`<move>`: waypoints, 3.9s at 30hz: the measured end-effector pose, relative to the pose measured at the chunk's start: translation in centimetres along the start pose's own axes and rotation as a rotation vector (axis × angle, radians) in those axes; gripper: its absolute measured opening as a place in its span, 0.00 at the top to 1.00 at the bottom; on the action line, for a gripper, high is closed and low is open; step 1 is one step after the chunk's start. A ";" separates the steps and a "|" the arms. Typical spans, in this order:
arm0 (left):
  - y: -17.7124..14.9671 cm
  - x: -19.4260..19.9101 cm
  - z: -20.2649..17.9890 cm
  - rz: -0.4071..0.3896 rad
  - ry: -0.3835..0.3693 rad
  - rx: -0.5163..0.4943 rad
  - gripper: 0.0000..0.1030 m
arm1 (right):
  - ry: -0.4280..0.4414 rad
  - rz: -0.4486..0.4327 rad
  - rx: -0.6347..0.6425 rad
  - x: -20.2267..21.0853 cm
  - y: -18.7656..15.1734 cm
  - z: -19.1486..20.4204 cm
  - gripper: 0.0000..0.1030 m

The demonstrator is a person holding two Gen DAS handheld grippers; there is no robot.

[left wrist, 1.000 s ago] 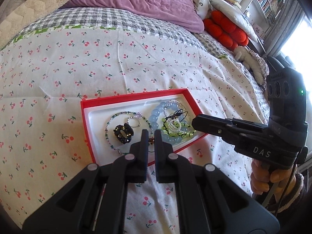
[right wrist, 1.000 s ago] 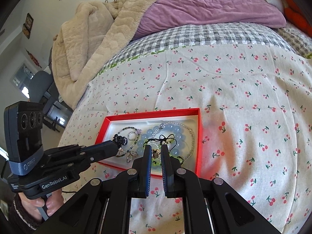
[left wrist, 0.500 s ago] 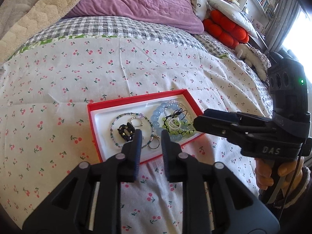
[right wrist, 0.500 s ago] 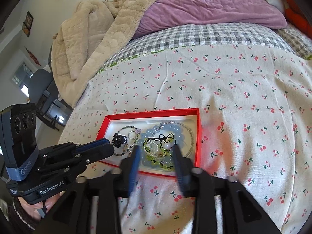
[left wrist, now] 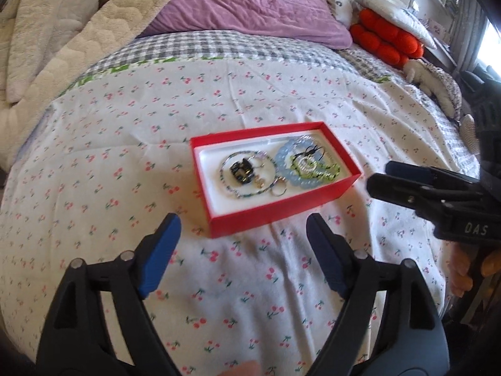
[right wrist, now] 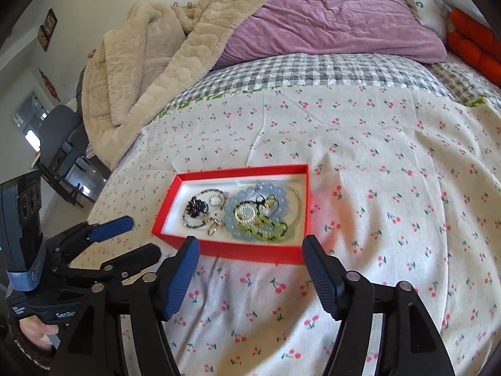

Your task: Organize jewelry

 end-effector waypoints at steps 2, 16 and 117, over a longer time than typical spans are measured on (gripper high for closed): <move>-0.7 0.2 0.4 0.013 0.034 0.014 0.14 | -0.023 -0.002 -0.010 0.5 -0.7 0.1 0.25; -6.9 1.0 2.0 0.101 0.226 0.140 0.01 | -0.288 0.039 0.016 2.2 -6.1 0.6 0.00; -7.7 -0.2 2.0 0.123 0.230 0.178 0.01 | -0.327 0.143 0.029 -1.4 -6.7 1.2 0.00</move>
Point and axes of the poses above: each gripper's, at about its wrist camera, not at the fingertips, and x roughly against the way its jaws point, z to its left, y to its top, the point moved 6 cm from there along -x, roughly the way its jaws point, and after that the axes turned 9 degrees about z, right-handed, at the moved point
